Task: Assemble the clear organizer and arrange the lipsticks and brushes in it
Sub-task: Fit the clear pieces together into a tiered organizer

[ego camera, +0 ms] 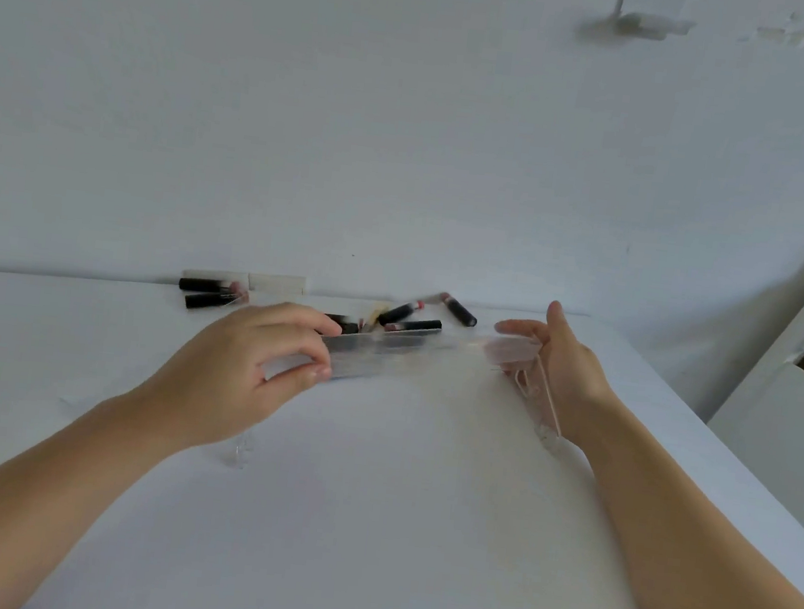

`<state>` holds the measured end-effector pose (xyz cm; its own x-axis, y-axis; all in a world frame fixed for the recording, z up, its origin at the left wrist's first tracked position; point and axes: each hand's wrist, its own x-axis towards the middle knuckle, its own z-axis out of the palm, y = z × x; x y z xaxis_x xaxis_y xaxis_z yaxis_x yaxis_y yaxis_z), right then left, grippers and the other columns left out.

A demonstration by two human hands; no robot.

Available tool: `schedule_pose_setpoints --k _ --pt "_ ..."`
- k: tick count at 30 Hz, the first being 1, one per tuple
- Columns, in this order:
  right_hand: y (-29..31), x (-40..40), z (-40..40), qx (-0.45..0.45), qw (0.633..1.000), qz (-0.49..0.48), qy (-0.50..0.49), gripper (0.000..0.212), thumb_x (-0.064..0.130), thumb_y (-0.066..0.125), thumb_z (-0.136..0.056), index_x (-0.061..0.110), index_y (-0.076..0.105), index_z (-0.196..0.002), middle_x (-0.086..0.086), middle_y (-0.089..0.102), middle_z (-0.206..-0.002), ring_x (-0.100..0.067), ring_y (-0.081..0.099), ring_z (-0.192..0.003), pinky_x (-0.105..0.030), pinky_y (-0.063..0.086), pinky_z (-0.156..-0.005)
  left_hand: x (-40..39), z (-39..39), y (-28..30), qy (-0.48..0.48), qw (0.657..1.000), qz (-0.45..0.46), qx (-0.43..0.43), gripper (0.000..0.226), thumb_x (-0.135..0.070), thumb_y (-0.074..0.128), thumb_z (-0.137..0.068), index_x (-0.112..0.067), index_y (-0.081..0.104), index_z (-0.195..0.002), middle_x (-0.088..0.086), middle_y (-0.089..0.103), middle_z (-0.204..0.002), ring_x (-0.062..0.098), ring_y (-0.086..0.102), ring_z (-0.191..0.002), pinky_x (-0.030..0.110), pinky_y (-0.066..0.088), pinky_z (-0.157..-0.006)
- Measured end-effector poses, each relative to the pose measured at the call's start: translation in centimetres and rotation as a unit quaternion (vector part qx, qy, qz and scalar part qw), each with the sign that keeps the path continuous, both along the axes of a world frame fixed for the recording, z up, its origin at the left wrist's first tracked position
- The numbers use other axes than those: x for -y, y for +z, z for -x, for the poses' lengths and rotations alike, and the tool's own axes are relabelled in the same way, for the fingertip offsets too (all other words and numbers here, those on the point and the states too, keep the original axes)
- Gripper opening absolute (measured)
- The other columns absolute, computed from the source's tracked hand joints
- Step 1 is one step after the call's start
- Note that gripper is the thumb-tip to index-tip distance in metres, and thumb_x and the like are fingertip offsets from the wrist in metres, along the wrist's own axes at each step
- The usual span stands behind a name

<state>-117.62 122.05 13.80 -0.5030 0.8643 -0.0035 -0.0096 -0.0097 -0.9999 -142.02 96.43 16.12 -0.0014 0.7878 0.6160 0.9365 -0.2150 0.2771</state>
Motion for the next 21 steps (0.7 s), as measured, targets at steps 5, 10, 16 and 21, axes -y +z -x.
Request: schedule_pose_setpoints --k 5,10,16,21 --pt "0.1 0.0 -0.5 0.023 1.0 -0.01 0.016 0.071 0.067 0.025 -0.1 0.021 0.078 -0.101 -0.007 0.079 -0.1 -0.012 0.071 -0.068 -0.014 0.047 -0.048 -0.5 -0.4 -1.0 -0.014 1.0 -0.001 -0.023 0.022 -0.037 0.06 -0.094 -0.022 0.075 -0.087 -0.012 0.067 -0.122 0.008 0.065 -0.107 0.039 0.051 -0.092" --pt "0.1 -0.1 -0.5 0.034 0.999 -0.011 0.017 0.07 0.067 0.025 -0.1 0.02 0.077 -0.103 -0.006 0.078 -0.102 -0.014 0.073 -0.077 -0.022 0.047 -0.061 -0.9 -0.2 -1.2 -0.022 0.999 -0.022 -0.042 0.022 -0.034 0.06 -0.095 -0.02 0.074 -0.086 -0.009 0.066 -0.122 0.009 0.062 -0.113 0.033 0.047 -0.095" --pt "0.1 -0.2 -0.6 0.029 0.999 -0.014 0.02 0.073 0.069 0.024 -0.099 0.018 0.076 -0.105 -0.008 0.078 -0.104 -0.025 0.073 -0.092 -0.033 0.044 -0.073 -1.1 -0.1 -1.9 -0.035 0.999 -0.001 -0.023 0.02 -0.035 0.059 -0.096 -0.024 0.073 -0.088 -0.012 0.061 -0.134 0.008 0.056 -0.128 0.035 0.046 -0.102" --pt "0.1 -0.5 -0.5 0.009 0.999 0.022 0.029 0.075 0.071 0.025 -0.098 0.016 0.076 -0.106 -0.012 0.077 -0.106 -0.026 0.07 -0.095 -0.037 0.049 -0.078 -1.1 0.2 -2.2 -0.043 0.999 0.006 -0.025 0.017 -0.034 0.059 -0.097 -0.026 0.072 -0.089 -0.012 0.058 -0.139 0.011 0.053 -0.132 0.036 0.045 -0.103"
